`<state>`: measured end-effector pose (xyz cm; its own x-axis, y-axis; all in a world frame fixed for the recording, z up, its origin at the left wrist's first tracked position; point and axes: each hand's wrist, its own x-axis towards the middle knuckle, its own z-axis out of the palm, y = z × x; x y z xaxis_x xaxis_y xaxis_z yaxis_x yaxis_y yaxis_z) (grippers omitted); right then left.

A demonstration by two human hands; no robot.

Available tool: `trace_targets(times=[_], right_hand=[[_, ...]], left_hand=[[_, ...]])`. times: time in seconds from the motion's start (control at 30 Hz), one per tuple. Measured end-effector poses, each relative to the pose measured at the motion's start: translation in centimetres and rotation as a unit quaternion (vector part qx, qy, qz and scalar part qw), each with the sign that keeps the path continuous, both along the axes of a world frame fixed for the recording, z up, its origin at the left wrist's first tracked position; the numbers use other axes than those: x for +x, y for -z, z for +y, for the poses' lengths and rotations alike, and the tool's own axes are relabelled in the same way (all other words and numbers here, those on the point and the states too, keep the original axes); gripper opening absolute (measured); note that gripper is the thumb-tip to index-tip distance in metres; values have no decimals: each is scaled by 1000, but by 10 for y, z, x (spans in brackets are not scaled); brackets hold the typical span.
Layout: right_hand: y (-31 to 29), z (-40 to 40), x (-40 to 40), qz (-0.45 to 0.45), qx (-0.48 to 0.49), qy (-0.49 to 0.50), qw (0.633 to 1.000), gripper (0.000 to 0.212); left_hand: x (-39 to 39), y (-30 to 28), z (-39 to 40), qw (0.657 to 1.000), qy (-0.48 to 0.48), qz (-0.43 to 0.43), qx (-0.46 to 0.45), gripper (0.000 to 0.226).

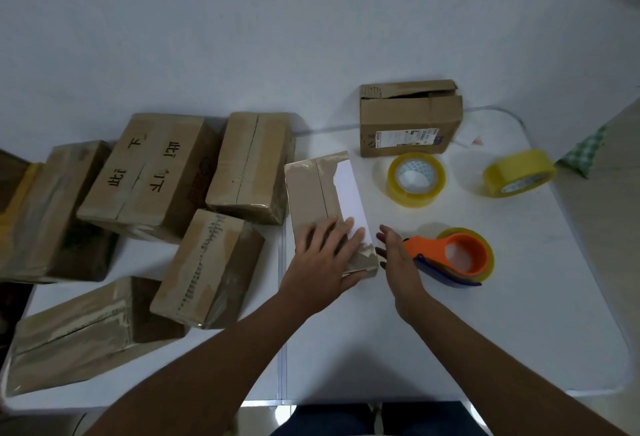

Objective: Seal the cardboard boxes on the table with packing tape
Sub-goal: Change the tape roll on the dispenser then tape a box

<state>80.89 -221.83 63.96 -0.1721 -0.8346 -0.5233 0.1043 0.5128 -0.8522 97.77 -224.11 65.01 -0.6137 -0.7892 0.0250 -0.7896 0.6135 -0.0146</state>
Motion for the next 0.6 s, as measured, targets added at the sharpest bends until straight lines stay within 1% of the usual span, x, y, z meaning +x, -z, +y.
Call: trace_targets(times=[0.03,0.07,0.13,0.23,0.3,0.33,0.4,0.43,0.47,0.5,0.53,0.57,0.6], right_hand=[[-6,6,2,-27,-9,-8,1000,44],[-9,11,6,-33,-22,-39,998,48],[-11,17,16,-23,-50,-84,995,50],[-11,14,23,2,-64,-85,994,48],[-16,13,21,8,-58,-85,995,48],[-16,13,20,8,-57,-86,995,48],[-20,14,19,32,-59,-90,994,48],[-22,15,19,50,-59,-93,993,48],[-24,15,19,65,-56,-97,992,49],[-26,15,18,75,-48,-100,991,50],[-29,15,17,86,-40,-102,990,52],[-31,14,15,105,-40,-102,988,55],[-32,14,13,141,-52,-101,984,58]], left_hand=[[-1,0,0,1000,-2,-1,1,70],[-1,0,0,1000,-3,-2,2,70],[-2,1,-1,1000,-4,0,-2,69],[-1,2,0,1000,-7,2,13,70],[-3,-4,-2,999,-11,8,52,73],[-2,-8,-4,997,-10,24,77,74],[3,-21,-11,985,-10,99,139,68],[8,-31,-16,969,-26,155,189,60],[15,-42,-18,946,-64,225,225,50],[22,-52,-18,915,-121,300,240,41],[30,-60,-14,880,-185,370,233,33],[37,-65,-8,844,-247,422,220,26],[43,-67,0,807,-304,458,217,22]])
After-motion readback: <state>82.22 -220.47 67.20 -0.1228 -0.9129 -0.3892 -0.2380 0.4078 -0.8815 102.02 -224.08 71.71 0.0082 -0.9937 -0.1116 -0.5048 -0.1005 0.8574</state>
